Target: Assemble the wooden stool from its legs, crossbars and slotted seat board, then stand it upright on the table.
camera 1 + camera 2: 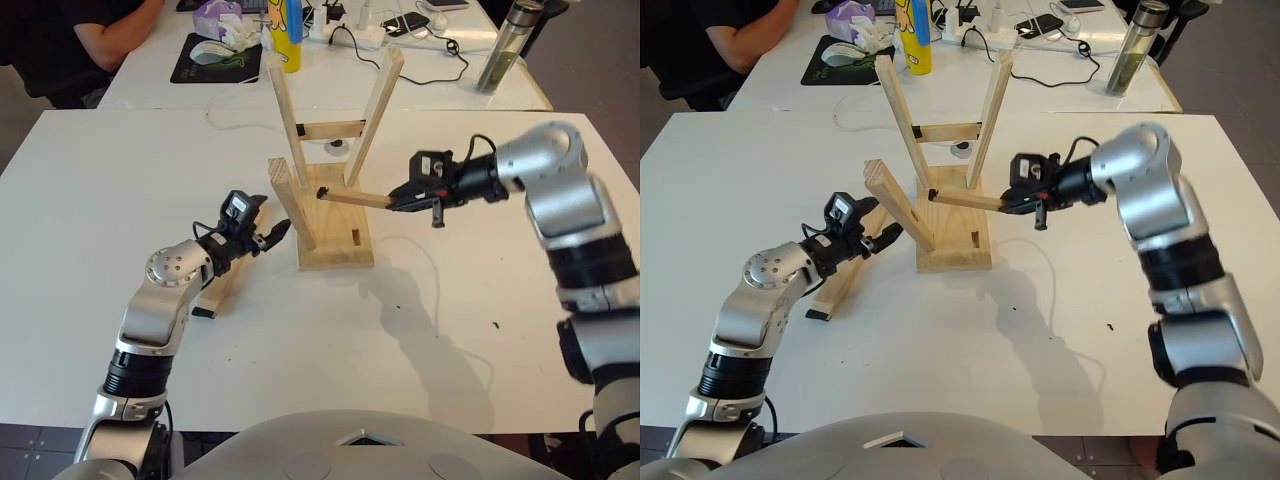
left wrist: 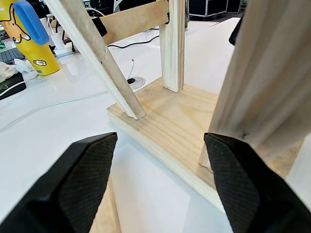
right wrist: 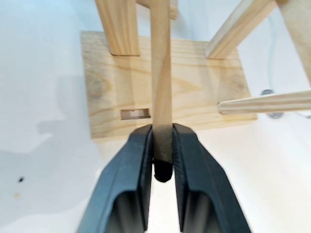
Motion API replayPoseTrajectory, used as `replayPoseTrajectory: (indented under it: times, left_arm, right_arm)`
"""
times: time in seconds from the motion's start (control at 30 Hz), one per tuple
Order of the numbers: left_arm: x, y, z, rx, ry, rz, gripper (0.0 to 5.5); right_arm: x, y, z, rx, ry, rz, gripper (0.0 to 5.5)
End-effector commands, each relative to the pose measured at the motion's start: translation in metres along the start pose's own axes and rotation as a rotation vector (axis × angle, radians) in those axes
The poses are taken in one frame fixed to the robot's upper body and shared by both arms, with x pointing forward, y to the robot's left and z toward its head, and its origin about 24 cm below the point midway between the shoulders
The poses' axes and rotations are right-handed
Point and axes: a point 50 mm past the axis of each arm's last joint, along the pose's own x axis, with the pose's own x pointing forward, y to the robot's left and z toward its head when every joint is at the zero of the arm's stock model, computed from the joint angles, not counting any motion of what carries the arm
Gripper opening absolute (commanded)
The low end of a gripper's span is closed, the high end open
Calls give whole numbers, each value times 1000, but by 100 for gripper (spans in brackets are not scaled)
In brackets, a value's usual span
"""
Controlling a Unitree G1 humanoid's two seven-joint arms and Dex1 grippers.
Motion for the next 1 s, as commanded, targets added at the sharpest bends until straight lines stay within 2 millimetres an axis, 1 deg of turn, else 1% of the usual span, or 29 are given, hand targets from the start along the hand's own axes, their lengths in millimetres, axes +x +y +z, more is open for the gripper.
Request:
replayPoseTrajectory:
  times: [0.03,0.07,0.17,0.23,0.43,0.8,1.0]
  left_arm:
    - [-1,-8,-2,-18,-3,31,335]
    - [-1,-9,-2,-21,-4,38,335]
    - [-2,-11,-4,-31,-8,58,335]
    - [-3,-11,-4,-32,-8,63,335]
    - [-2,-12,-3,-38,-14,72,335]
    - [0,-9,-3,-32,-9,60,335]
    - [2,-7,-1,-26,-10,49,335]
  right_arm:
    - [-11,-16,23,46,54,128,43]
    - [-12,-18,28,52,61,142,43]
    - [-11,-20,33,56,82,177,43]
    - [-10,-20,33,59,91,192,43]
    - [-9,-14,24,53,144,233,43]
    - [0,-11,26,39,127,247,43]
    - [4,-12,29,34,116,235,43]
